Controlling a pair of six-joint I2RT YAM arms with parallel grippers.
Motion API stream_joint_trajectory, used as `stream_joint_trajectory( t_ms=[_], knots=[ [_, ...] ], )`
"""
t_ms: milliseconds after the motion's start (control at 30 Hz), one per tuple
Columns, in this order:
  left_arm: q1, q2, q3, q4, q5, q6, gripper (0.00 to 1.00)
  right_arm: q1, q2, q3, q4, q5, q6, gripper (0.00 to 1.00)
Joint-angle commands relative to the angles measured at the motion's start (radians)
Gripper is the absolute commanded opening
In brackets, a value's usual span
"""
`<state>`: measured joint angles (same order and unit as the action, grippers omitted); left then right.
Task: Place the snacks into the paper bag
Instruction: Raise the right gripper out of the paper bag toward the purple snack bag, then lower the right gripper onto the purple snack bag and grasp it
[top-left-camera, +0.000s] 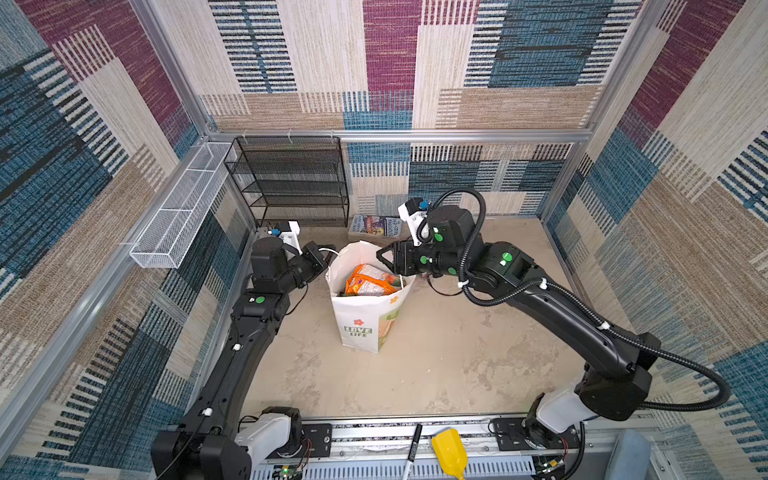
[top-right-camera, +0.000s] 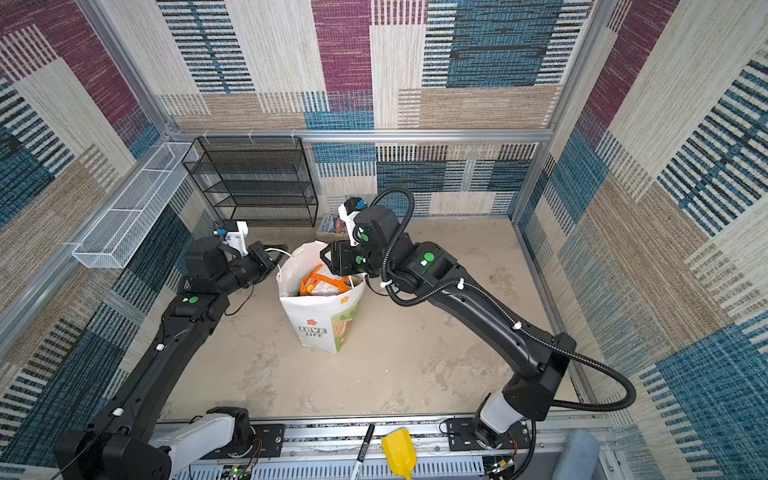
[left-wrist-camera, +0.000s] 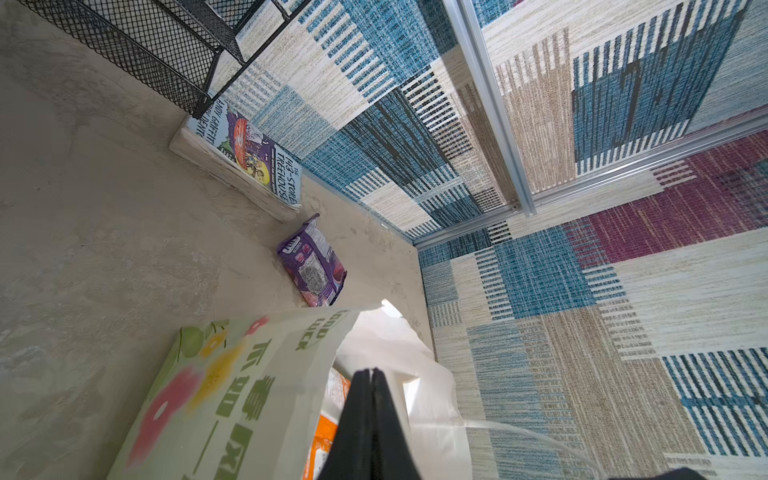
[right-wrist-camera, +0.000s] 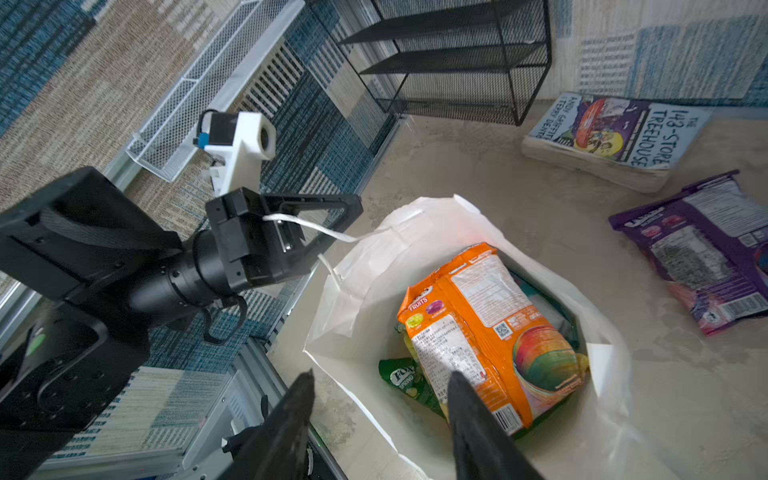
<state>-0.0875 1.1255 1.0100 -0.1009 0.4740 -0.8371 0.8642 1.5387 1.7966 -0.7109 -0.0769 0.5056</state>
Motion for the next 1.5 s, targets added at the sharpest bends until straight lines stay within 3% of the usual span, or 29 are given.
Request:
stream_joint_trajectory(
  t_ms=[0,233,300,600,800,1067,1467],
  knots=[
    [0.002,-0.001,0.007,0.042,-0.002,0.008,0.0,0.001,-0.038,0.028,-0.004,0.074,-0.022,0.66],
    [0.001,-0.004,0.008,0.043,-0.002,0.004,0.0,-0.012,-0.129,0.038,-0.023,0.233,-0.045,0.92],
    [0.002,-0.006,0.008,0.043,-0.002,0.005,0.0,-0.039,-0.156,0.008,-0.011,0.247,-0.041,0.93],
    [0.001,-0.008,0.007,0.041,-0.002,0.007,0.0,-0.377,-0.3,-0.352,0.193,0.006,0.061,0.94],
    [0.002,-0.01,0.006,0.044,-0.001,0.001,0.0,-0.504,-0.312,-0.558,0.336,-0.078,0.076,0.99],
    [0.002,-0.018,0.005,0.049,0.004,-0.006,0.0,-0.627,-0.162,-0.747,0.518,-0.286,0.111,1.0],
    [0.002,-0.036,-0.003,0.083,0.025,-0.021,0.0,-0.645,0.156,-0.744,0.657,-0.376,0.134,0.99]
  ],
)
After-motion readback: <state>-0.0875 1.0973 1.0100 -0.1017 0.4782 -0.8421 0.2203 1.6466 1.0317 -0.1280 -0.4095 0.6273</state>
